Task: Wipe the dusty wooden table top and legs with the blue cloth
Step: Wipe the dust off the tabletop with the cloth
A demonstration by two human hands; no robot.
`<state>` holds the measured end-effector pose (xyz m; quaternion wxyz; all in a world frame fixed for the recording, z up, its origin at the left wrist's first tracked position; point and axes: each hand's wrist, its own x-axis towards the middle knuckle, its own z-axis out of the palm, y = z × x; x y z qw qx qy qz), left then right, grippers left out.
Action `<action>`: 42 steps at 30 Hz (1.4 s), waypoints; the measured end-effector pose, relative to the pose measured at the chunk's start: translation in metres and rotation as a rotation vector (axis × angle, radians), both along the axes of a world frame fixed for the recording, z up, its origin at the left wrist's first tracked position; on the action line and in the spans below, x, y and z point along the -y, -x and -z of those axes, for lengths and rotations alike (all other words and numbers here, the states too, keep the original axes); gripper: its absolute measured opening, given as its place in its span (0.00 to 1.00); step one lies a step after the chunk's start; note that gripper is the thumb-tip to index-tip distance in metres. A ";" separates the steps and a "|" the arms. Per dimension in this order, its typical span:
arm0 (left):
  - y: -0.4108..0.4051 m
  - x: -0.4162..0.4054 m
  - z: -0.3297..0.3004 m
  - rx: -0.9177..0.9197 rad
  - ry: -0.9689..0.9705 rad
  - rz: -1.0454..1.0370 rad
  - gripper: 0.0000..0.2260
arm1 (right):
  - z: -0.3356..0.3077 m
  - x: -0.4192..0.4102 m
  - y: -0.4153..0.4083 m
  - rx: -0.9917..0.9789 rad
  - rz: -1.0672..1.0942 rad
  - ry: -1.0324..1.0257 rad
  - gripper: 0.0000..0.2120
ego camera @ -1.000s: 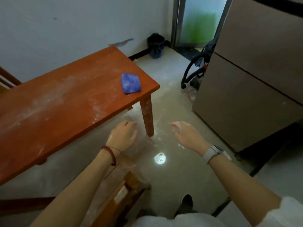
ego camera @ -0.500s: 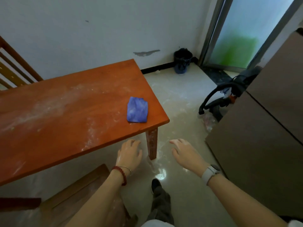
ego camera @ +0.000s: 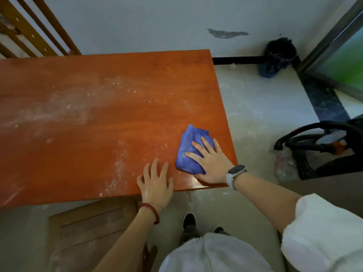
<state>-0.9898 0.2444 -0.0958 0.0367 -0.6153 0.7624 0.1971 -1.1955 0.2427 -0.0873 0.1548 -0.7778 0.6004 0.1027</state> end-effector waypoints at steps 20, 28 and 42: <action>0.030 0.044 0.014 -0.034 -0.010 -0.408 0.24 | 0.009 0.165 0.074 0.108 0.417 0.362 0.24; 0.023 0.044 0.018 0.029 -0.015 -0.411 0.27 | 0.009 0.173 0.060 0.127 0.349 0.231 0.27; 0.021 0.040 0.022 0.043 -0.003 -0.372 0.25 | -0.010 0.131 0.092 0.334 0.439 0.313 0.19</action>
